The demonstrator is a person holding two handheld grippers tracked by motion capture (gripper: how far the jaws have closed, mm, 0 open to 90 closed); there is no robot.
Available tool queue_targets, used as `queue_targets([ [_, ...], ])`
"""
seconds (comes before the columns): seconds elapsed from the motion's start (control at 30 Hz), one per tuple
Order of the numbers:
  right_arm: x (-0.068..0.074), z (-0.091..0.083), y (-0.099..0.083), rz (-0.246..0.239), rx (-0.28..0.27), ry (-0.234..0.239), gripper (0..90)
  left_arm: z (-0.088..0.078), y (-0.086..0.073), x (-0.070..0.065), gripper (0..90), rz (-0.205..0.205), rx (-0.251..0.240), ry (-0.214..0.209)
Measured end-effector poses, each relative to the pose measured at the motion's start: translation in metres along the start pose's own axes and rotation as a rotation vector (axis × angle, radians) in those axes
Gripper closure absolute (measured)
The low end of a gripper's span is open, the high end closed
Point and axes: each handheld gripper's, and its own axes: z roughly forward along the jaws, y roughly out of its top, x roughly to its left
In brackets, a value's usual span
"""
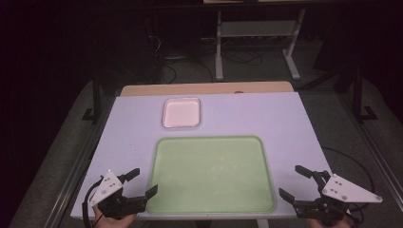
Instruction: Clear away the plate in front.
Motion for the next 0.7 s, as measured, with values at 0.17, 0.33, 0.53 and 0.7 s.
queue_targets([
  [0.17, 0.0004, -0.0005, 0.0, -0.002, 0.0, 0.001, 13.5, 0.0003, 0.0004, -0.0011, 16.0, 0.0, -0.002, -0.005],
  [0.33, 0.0, -0.0002, 0.0002, -0.005, 0.002, 0.0, 13.5, 0.0009, 0.0002, -0.0002, 16.0, 0.0, 0.002, -0.009],
  [0.53, -0.0008, 0.0006, -0.0006, -0.007, 0.005, 0.0, 13.5, 0.0017, 0.0002, 0.0003, 16.0, 0.0, 0.006, -0.011],
  [0.7, -0.0015, 0.0005, -0.0011, -0.003, 0.008, 0.0, 13.5, 0.0026, -0.0001, 0.0017, 16.0, -0.004, 0.01, -0.014],
])
